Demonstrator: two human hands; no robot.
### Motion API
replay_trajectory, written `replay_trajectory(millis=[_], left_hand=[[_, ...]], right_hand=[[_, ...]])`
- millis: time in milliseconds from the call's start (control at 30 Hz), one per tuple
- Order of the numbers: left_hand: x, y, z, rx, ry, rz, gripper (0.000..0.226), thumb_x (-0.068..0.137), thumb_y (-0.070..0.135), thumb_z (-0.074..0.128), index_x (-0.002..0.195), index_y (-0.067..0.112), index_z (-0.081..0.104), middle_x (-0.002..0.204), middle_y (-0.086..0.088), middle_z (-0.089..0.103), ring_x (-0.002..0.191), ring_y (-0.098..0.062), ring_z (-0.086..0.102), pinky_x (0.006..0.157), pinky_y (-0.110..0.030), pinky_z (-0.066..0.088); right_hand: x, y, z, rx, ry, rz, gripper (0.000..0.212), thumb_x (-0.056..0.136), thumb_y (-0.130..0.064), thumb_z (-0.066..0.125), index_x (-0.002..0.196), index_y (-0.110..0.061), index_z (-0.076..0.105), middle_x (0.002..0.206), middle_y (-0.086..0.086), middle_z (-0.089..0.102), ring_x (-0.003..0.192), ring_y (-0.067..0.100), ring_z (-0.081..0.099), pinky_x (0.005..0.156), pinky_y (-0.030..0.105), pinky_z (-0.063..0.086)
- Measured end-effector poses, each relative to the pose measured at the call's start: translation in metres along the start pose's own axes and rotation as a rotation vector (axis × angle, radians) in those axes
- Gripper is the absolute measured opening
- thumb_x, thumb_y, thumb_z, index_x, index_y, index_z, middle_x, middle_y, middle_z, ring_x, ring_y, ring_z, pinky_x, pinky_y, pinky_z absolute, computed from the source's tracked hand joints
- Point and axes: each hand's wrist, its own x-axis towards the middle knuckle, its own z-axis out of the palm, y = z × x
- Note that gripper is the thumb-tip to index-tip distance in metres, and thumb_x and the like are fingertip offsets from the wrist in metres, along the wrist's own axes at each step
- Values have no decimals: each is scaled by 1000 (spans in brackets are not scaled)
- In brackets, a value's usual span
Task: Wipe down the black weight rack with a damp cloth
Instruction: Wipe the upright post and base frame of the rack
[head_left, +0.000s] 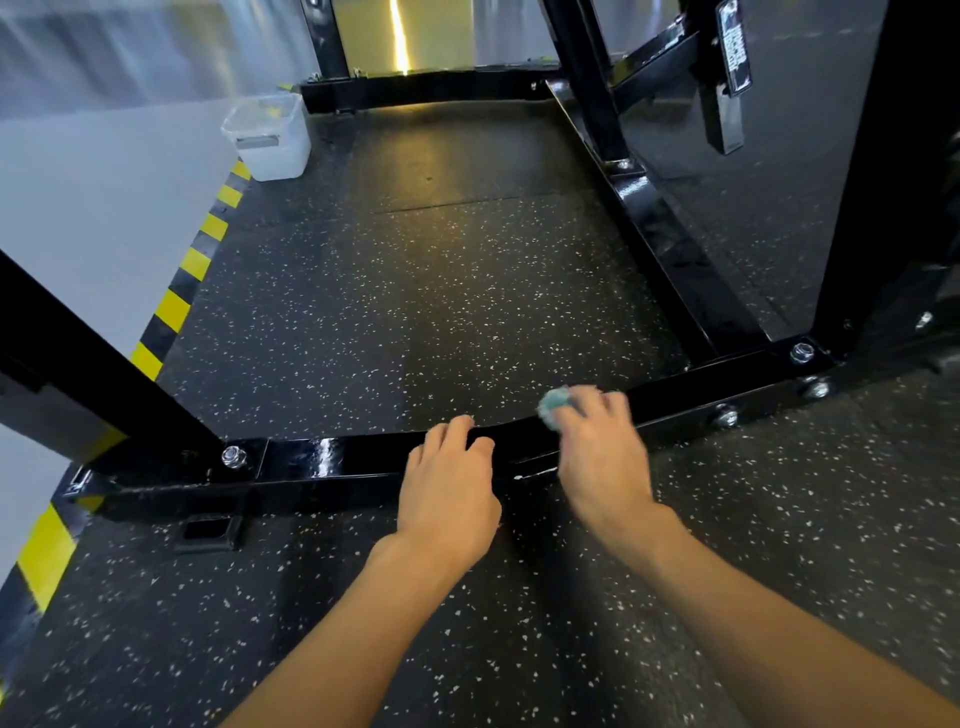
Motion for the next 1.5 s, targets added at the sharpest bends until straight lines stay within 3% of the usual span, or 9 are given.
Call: replay_trajectory(millis=[133, 300, 500, 667, 833, 967, 1133, 1300, 1500], left_hand=[[7, 15, 3, -2, 29, 75, 55, 95, 13, 47, 148, 22, 39, 151, 4, 34, 140, -18, 30, 111, -34, 30], [15, 19, 4, -10, 35, 84, 46, 97, 13, 45, 142, 19, 49, 152, 4, 34, 139, -19, 30, 111, -33, 29], [29, 44, 10, 24, 36, 212, 47, 99, 18, 43, 145, 21, 46, 147, 6, 42, 134, -16, 36, 109, -30, 31], [35, 51, 7, 96, 23, 204, 47, 98, 20, 45, 144, 27, 41, 130, 4, 46, 119, -22, 41, 96, -33, 36], [44, 67, 9, 66, 7, 248, 41, 98, 16, 41, 136, 20, 53, 139, 3, 44, 126, -20, 40, 104, -32, 36], [49, 75, 8, 124, -31, 296, 53, 97, 20, 47, 149, 27, 36, 136, -2, 41, 122, -25, 39, 102, -35, 39], [56, 89, 10, 125, -55, 345, 38, 95, 17, 46, 133, 15, 54, 144, -2, 44, 129, -21, 40, 109, -33, 37], [61, 99, 7, 167, -79, 371, 43, 96, 20, 48, 139, 22, 48, 131, -5, 47, 117, -25, 44, 100, -36, 44], [69, 119, 9, 71, -129, 373, 36, 96, 15, 48, 129, 9, 60, 151, -6, 42, 138, -22, 37, 110, -34, 39]], right_hand=[[-11, -3, -1, 24, -55, -306, 30, 70, -3, 78, 97, -14, 72, 107, -1, 62, 93, 26, 56, 60, 31, 55], [18, 39, -6, -48, 14, 105, 19, 77, -1, 73, 96, -7, 74, 103, 8, 62, 90, 31, 55, 56, 36, 51], [3, 42, -9, -35, -12, -226, 20, 75, -5, 74, 93, -12, 72, 98, 3, 62, 83, 26, 56, 54, 33, 53], [25, 71, -10, -92, 70, 106, 17, 76, -3, 74, 93, -7, 73, 96, 8, 63, 82, 30, 57, 58, 37, 53], [4, 62, -14, -72, 6, -256, 15, 76, -9, 70, 90, -16, 69, 93, 1, 61, 75, 23, 55, 53, 32, 45], [25, 97, -18, -77, 129, 103, 13, 71, -1, 77, 79, -7, 70, 82, 10, 60, 57, 28, 53, 48, 34, 45], [9, 83, -21, -76, -21, -158, 14, 75, -9, 74, 87, -13, 71, 88, 3, 59, 64, 23, 55, 52, 32, 46], [37, 121, -20, -116, 41, 216, 9, 85, -8, 65, 92, -7, 72, 100, 11, 61, 71, 30, 60, 57, 36, 49], [25, 123, -30, -79, -81, -7, 11, 87, -12, 65, 97, -11, 70, 101, 6, 58, 72, 25, 59, 52, 31, 41]])
